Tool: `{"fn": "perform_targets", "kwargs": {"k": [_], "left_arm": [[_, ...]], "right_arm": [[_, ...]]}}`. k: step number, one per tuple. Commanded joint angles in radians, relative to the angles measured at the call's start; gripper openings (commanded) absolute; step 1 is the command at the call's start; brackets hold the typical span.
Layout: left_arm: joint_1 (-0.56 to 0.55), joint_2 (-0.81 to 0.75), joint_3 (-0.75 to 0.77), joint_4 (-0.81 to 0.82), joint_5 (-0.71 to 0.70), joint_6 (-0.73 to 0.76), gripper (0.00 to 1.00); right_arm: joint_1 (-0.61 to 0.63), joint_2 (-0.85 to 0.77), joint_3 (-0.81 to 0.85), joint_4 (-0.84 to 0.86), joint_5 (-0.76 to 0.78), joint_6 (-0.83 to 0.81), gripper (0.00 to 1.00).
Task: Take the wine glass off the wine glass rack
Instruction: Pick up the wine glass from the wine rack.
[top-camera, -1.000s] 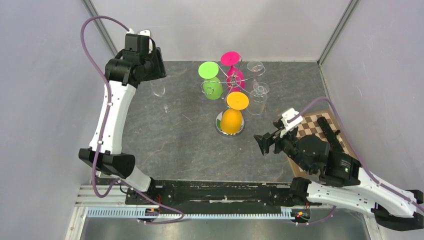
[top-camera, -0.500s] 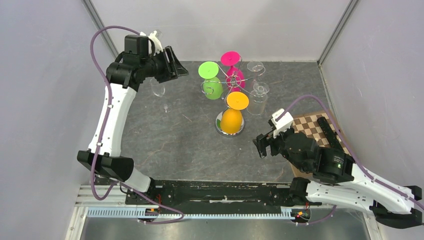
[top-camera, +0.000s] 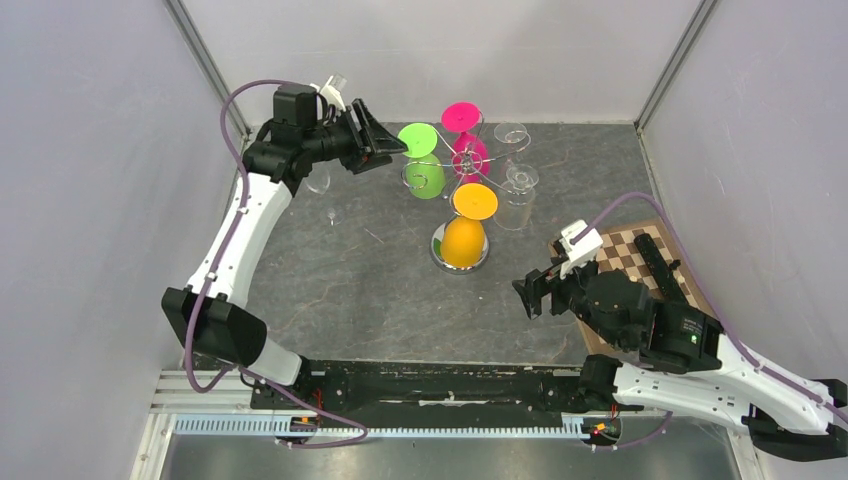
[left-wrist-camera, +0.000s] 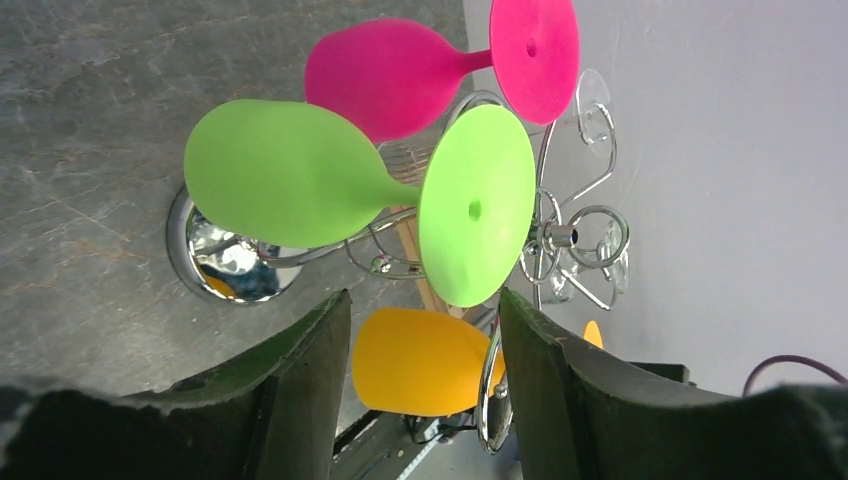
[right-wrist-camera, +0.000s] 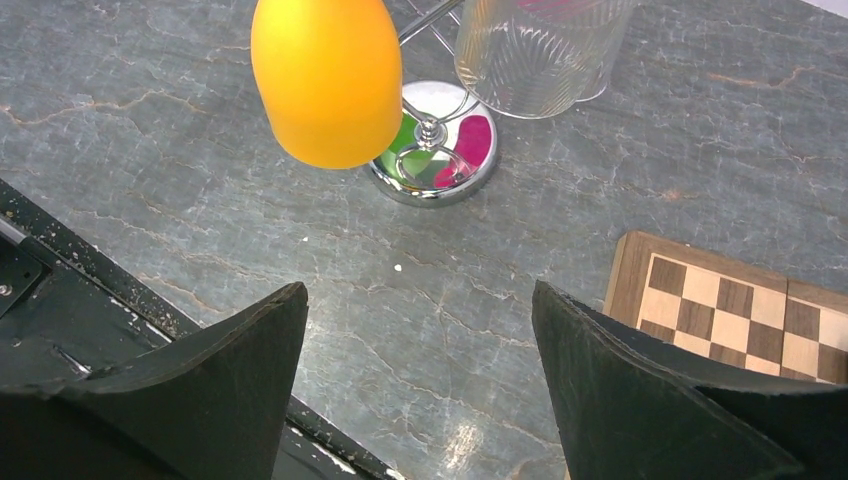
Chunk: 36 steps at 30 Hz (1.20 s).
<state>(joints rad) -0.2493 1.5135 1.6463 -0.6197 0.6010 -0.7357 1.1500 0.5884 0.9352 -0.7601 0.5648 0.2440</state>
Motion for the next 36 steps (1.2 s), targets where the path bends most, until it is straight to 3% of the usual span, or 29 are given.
{"fn": "perform_targets", "kwargs": {"k": [1,31,36], "left_arm": [[-0.002,-0.029,-0.029,0.164,0.050,-0.107,0.61],[-0.004,0.007,-0.098,0.279,0.079,-0.174,0.23],[-0.005,0.007,-0.095,0.285,0.082,-0.178,0.10]], "right_arm": [[0.002,-0.012,-0.012,0.015,0.011,0.024,0.85],[0.002,-0.026,-0.039,0.036,0.036,0.035,0.85],[0.003,-0.026,-0.041,0.040,0.037,0.036,0.85]]}}
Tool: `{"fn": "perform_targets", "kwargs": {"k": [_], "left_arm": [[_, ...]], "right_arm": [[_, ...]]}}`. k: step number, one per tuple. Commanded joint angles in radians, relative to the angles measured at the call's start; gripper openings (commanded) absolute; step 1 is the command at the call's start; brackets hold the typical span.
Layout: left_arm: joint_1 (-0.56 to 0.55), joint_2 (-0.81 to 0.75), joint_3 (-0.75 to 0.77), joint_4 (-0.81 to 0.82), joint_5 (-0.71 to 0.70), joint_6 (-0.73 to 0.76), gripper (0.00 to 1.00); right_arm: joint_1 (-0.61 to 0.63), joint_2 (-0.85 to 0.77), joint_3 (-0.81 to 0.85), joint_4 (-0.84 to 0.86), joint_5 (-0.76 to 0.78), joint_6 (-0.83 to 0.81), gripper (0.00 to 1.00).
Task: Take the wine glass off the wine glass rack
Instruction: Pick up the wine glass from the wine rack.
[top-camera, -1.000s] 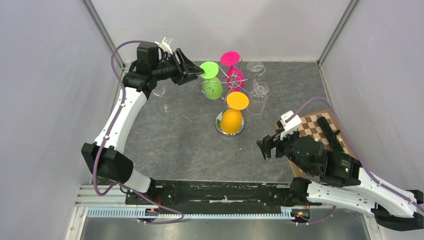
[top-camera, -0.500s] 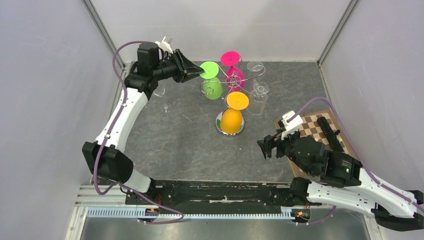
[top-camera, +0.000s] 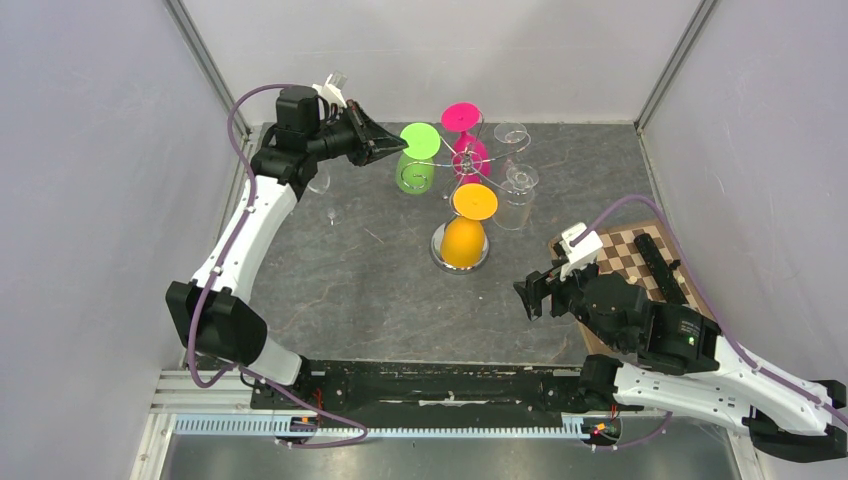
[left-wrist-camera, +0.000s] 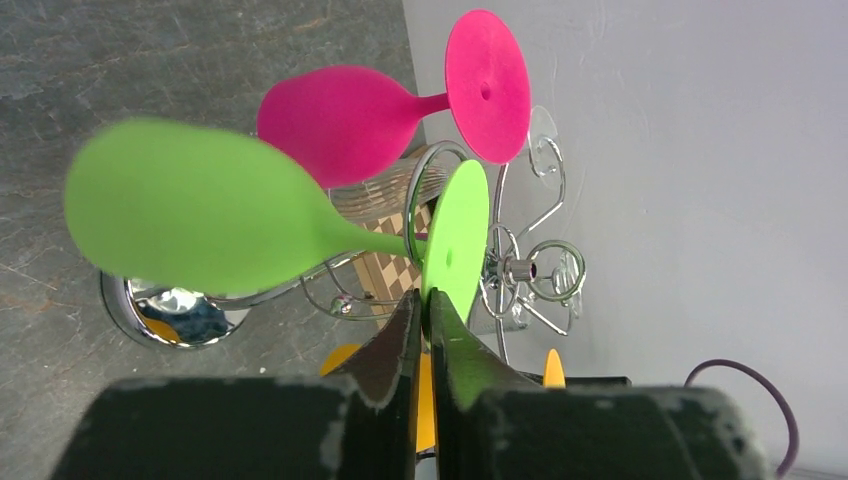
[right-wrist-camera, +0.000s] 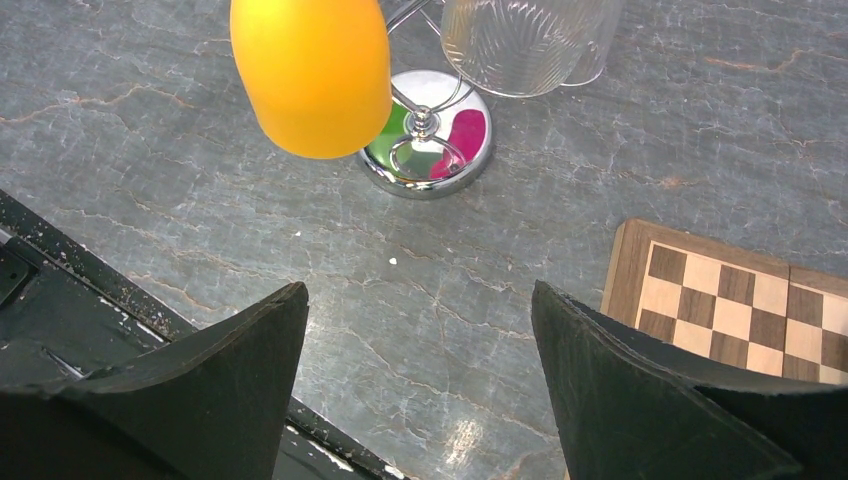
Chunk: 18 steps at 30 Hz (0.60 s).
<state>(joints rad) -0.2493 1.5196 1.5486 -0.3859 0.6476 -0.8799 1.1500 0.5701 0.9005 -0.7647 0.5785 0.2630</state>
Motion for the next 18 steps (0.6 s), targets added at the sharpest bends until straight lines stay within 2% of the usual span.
{"fn": "perform_targets", "kwargs": {"k": [1,4,18], "left_arm": [[-0.004,0.000,0.003,0.054,0.039,-0.036,0.07],[-0.004,-0.001,0.011,0.058,0.048,-0.045,0.02],[-0.002,-0.049,0.034,0.058,0.029,-0.101,0.02]], "right_arm": [[0.003,-0.007,-0.007,0.046,0.024,0.017,0.85],[0.003,-0.008,-0.009,0.048,0.024,0.018,0.84],[0.003,-0.010,-0.010,0.058,0.026,0.021,0.84]]}}
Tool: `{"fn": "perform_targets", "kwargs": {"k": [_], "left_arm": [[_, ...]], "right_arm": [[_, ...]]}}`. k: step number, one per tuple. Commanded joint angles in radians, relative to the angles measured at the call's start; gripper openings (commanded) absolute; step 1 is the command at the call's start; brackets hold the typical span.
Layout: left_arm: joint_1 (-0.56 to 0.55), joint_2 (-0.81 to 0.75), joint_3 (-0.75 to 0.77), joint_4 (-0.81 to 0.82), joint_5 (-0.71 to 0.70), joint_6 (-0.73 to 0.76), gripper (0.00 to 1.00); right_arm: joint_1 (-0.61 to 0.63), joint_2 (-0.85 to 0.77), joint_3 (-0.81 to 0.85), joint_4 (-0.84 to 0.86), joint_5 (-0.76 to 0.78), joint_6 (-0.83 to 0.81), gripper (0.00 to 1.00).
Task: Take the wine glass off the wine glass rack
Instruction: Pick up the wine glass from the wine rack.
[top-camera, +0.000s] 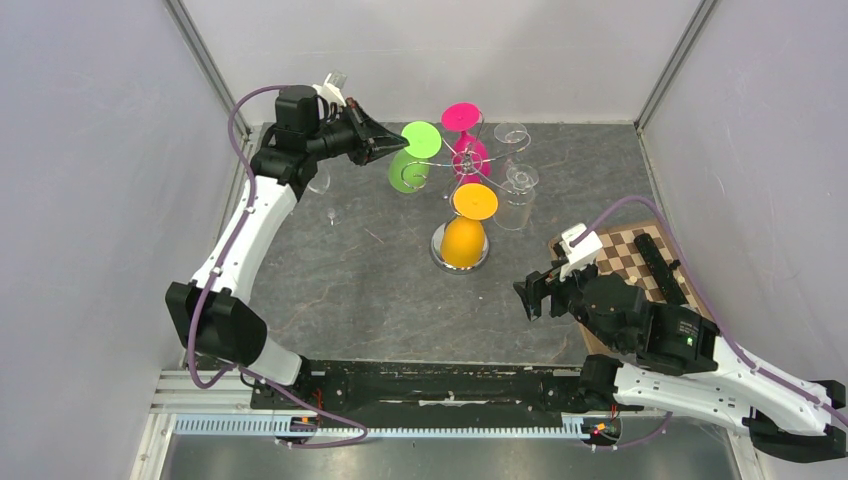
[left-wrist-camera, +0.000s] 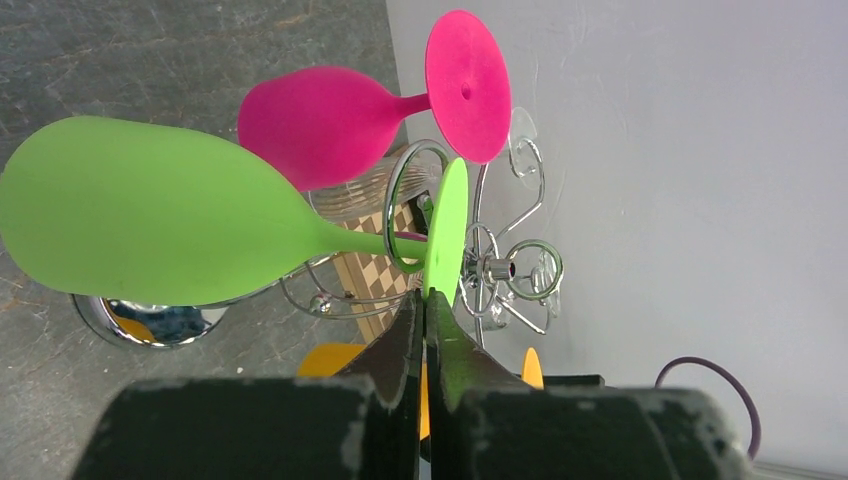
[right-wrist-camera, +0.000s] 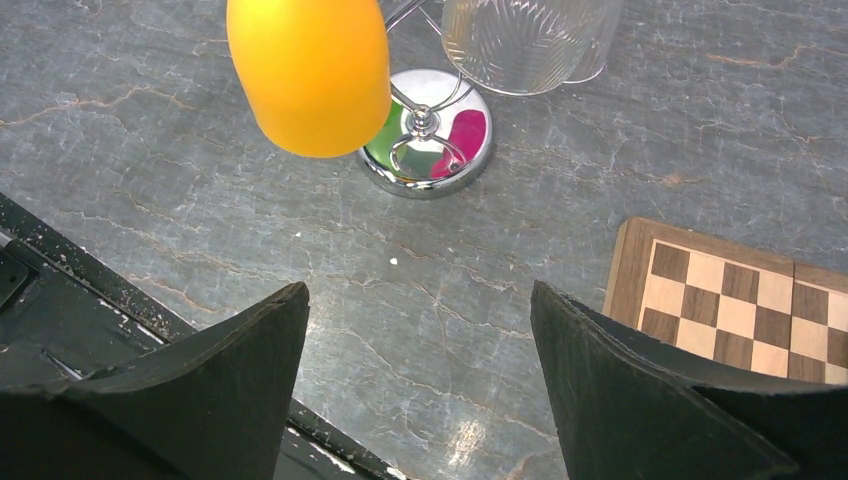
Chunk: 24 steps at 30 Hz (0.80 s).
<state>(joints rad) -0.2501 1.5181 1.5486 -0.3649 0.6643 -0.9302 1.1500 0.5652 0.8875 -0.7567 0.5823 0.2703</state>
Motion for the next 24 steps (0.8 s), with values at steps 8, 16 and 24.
{"fn": "perform_targets", "kwargs": {"k": [8,16,24], "left_arm": [[0.002,-0.075,0.042,0.033,-0.022,-0.091,0.02],[0.024,-0.072,0.069,0.012,-0.035,-0.088,0.02],[0.030,-0.004,0.104,0.069,0.001,-0.121,0.02]], "right_arm": [[0.004,-0.008,0.011,0.050,0.025,0.015,0.84],[0.003,-0.004,0.020,0.049,0.037,0.019,0.84],[0.004,-0.015,0.015,0.050,0.048,0.031,0.84]]}}
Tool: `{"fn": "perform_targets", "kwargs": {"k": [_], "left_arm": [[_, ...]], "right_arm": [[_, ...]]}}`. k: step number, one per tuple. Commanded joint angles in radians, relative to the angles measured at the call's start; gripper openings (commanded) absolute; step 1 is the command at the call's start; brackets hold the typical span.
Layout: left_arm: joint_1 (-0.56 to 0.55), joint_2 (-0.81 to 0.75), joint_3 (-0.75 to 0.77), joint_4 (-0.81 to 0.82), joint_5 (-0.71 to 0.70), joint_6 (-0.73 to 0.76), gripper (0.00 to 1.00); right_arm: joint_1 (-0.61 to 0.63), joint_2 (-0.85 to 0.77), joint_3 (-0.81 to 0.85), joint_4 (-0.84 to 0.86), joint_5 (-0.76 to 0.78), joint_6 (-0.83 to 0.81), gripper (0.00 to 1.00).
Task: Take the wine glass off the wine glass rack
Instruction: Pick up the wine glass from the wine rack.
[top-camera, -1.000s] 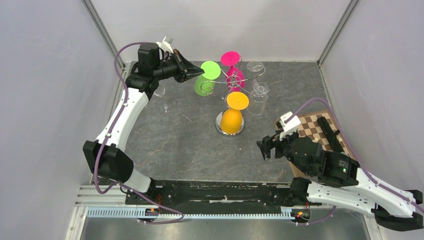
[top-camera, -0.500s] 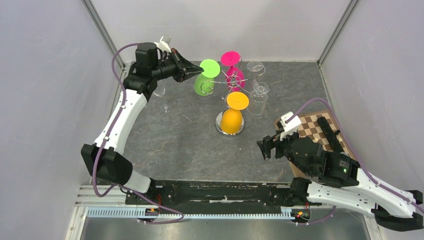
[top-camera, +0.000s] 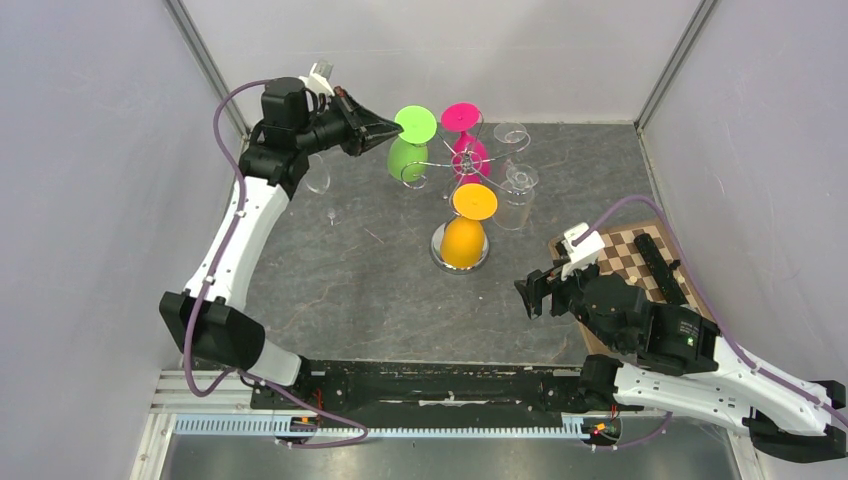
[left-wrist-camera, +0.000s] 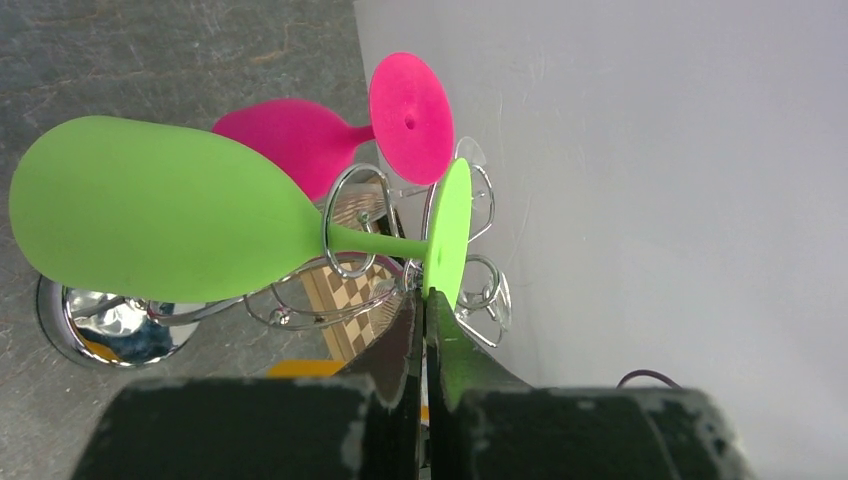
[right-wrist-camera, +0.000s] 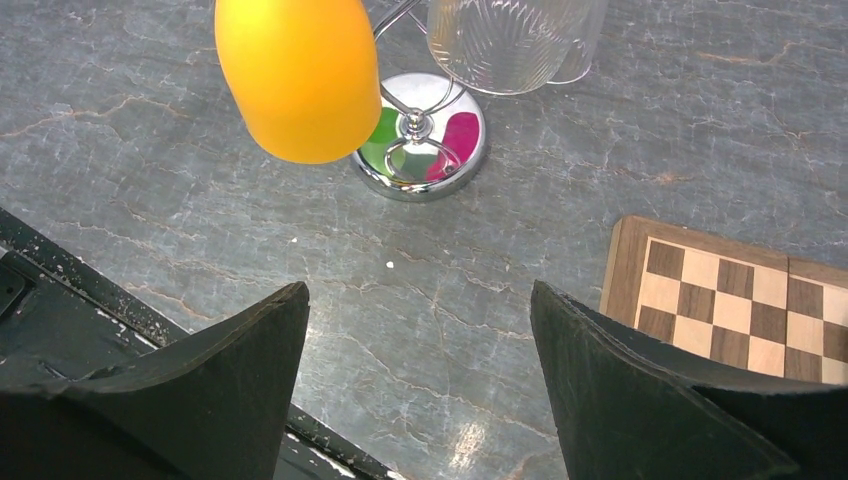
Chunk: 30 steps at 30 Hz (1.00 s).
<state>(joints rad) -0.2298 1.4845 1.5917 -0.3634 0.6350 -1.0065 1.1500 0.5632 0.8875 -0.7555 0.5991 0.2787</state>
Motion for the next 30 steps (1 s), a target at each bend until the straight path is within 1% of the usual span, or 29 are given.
{"fn": "perform_targets", "kwargs": {"k": [1,10,16,23,30], "left_arm": [[0.009,0.041,0.072,0.070,0.034,-0.046,0.02],[-0.001,0.123,0.118,0.127,0.081,-0.070,0.02],[-0.040,0.158,0.144,0.147,0.114,-0.058,0.02],[-0.063,0.134,0.137,0.092,0.127,0.013,0.02],[-0.063,0.053,0.064,0.018,0.121,0.091,0.02]], "right_arm": [[0.002,-0.018,0.012,0.048,0.033,0.024,0.84],[0.002,-0.042,-0.008,0.036,0.045,0.038,0.84],[0.004,-0.045,-0.017,0.035,0.046,0.045,0.84],[0.002,-0.047,-0.022,0.035,0.040,0.049,0.84],[0.002,-0.046,-0.026,0.041,0.027,0.054,0.84]]}}
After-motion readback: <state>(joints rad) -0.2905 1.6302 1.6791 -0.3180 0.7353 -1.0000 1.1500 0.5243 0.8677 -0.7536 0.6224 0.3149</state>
